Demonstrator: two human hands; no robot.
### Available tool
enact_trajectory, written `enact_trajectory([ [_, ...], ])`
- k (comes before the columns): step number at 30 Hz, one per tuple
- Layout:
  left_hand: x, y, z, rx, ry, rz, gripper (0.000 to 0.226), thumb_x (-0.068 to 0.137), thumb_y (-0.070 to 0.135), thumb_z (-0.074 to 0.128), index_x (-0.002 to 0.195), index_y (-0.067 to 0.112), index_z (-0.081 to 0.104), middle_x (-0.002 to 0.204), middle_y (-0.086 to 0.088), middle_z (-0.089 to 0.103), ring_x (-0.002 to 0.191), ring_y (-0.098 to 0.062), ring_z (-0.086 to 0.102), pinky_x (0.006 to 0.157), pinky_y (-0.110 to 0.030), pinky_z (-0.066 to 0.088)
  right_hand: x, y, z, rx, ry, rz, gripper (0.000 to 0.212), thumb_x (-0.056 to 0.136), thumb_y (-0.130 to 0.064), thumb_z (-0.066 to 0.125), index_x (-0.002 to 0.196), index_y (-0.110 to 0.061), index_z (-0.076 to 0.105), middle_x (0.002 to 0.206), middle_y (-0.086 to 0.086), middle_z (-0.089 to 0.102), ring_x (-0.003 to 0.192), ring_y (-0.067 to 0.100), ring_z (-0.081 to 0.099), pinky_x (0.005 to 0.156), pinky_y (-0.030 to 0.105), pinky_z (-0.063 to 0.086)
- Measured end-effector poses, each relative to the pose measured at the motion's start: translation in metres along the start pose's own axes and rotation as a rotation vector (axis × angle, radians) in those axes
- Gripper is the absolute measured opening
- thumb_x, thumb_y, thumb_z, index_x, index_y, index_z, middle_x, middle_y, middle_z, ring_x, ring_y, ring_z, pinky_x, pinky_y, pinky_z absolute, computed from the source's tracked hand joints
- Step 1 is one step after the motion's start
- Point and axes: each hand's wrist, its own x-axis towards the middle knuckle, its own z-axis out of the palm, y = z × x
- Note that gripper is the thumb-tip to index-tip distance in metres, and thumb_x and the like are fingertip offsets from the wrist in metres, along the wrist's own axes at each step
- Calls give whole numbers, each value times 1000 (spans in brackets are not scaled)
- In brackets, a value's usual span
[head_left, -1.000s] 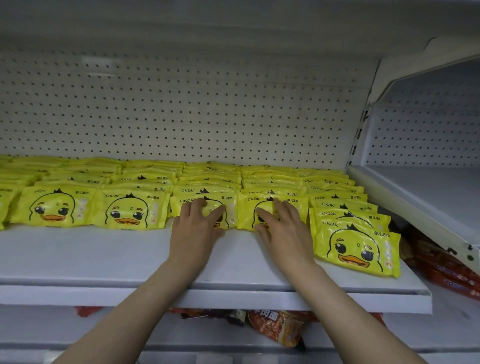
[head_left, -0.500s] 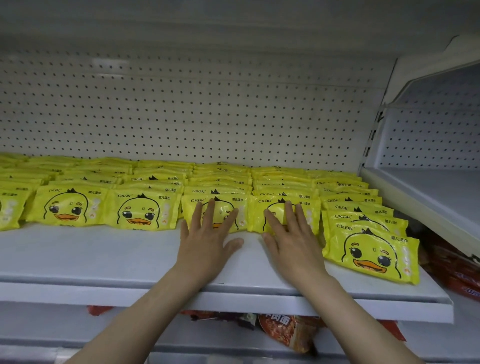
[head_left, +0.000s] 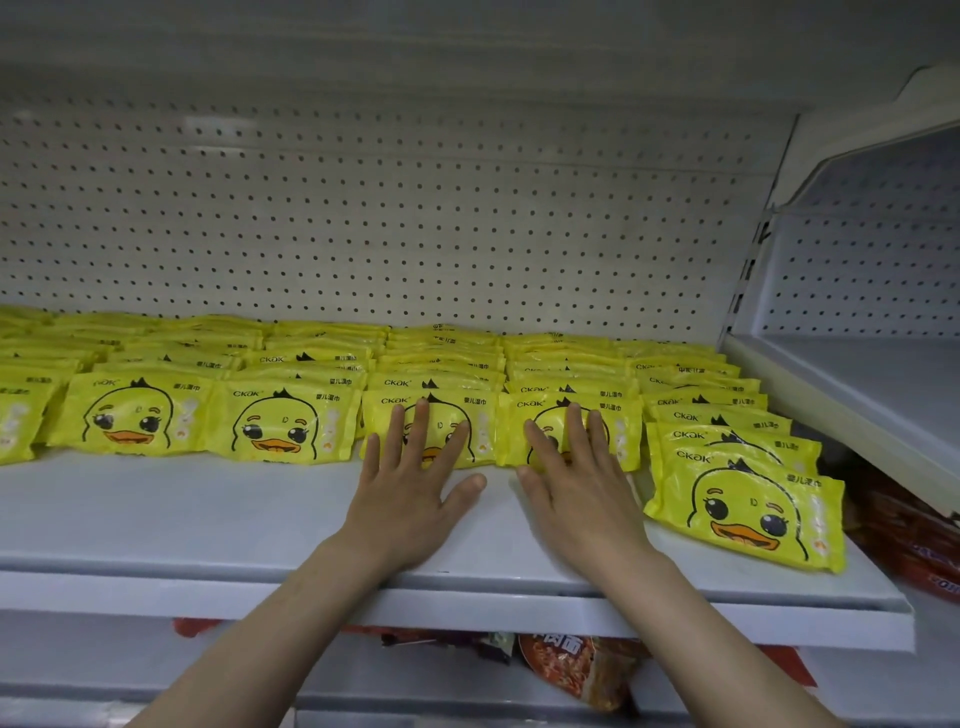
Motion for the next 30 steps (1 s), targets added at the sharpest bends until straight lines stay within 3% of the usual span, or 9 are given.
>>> enact_trajectory([
  [10,6,-19,-9,-111,-10,84,73,75,81,-4,143,57,-9,154,10,-32,138,-14,-37,119,-45,-6,4,-1,3,29,-7,-17,59,101,-55,24,155,-40,6,162,5,-23,147,27,-28,122,50,2],
  [15,10,19,-21,-130,83,-30,78,82,79,4,151,43,11,161,-5,-10,147,-24,-18,119,-46,-1,-8,7,-21,109,48,-73,54,102,-49,36,153,-36,25,165,3,-4,152,20,-7,118,40,21],
  [18,19,59,-23,-141,208,146,91,79,81,2,150,31,28,160,-15,12,148,-32,6,118,-50,18,-25,25,-45,89,145,-58,47,100,-46,43,146,-35,41,161,0,24,149,18,20,110,36,35],
  [20,21,93,-18,-218,231,328,84,84,76,17,147,25,37,157,-18,22,145,-35,20,113,-51,29,-38,46,-59,57,225,2,39,99,-45,47,135,-35,55,149,-5,47,138,17,38,97,35,44],
  [22,20,127,-9,-287,210,473,71,86,65,36,146,26,39,157,-15,23,145,-33,22,115,-46,27,-51,74,-70,27,302,38,32,96,-44,53,124,-33,64,136,-7,58,129,18,47,89,35,47],
  [25,21,171,1,-359,191,590,66,86,48,61,144,27,41,157,-14,23,146,-30,20,116,-39,18,-65,119,-82,62,294,39,33,90,-44,64,120,-30,68,137,0,59,131,23,45,100,35,40],
  [30,32,207,11,-341,117,610,76,81,42,70,147,28,37,159,-9,19,148,-25,12,117,-37,15,-77,172,-95,66,85,38,63,79,-52,73,137,-38,54,156,2,36,145,22,24,116,30,19],
])
